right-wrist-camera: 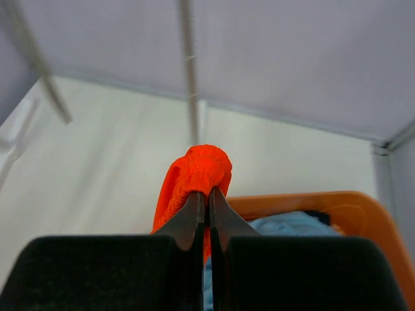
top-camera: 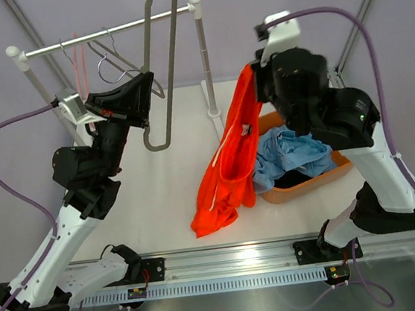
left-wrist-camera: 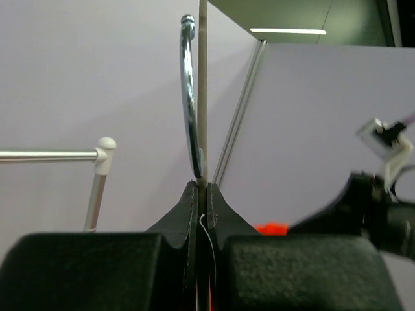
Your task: Remove the shorts from the hanger
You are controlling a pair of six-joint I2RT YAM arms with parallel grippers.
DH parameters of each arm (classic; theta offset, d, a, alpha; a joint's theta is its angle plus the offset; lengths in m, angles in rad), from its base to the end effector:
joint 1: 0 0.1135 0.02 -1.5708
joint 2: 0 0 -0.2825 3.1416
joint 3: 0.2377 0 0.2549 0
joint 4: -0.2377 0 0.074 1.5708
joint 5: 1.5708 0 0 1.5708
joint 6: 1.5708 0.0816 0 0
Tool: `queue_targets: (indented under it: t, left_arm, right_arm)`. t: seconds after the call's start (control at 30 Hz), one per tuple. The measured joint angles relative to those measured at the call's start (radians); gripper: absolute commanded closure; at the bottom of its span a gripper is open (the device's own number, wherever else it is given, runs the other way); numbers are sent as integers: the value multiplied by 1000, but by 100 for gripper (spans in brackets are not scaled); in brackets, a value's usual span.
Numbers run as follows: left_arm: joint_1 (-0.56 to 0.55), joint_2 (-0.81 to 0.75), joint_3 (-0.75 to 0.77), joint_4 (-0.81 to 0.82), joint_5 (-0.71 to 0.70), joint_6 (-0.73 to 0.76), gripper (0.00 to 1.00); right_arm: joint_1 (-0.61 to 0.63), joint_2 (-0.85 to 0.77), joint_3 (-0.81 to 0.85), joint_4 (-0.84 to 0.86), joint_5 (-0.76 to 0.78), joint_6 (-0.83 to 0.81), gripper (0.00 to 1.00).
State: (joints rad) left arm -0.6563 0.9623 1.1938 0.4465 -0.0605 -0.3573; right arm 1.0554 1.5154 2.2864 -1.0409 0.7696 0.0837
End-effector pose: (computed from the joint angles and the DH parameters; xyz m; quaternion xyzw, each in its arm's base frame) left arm 0.1670 -0.1224 0.5581 0.0373 0.4308 -0.4262 0.7946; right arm 0.1815 0.2052 0.5759 -0.1434 0.7584 0.0511 0.6338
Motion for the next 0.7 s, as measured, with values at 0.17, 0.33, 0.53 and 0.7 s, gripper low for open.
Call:
queue_targets:
  t: [0.17,0.33,0.53,0.7]
  left_arm:
    - [0,-82,-66,-64,-18,38,100]
    - [1,-130,-129,-102,-28,64,100]
    - [2,-129,-157,-136,-30,72,100]
    - [2,-130,-157,-151,-30,73,100]
  right_arm:
    - [-145,-47,59,275,167,-270,100]
    - [-152,-194,-21,631,303,-524,100]
    - [-167,-398,-212,824,397,-605,100]
    - [-211,-415,-281,824,437,-597,100]
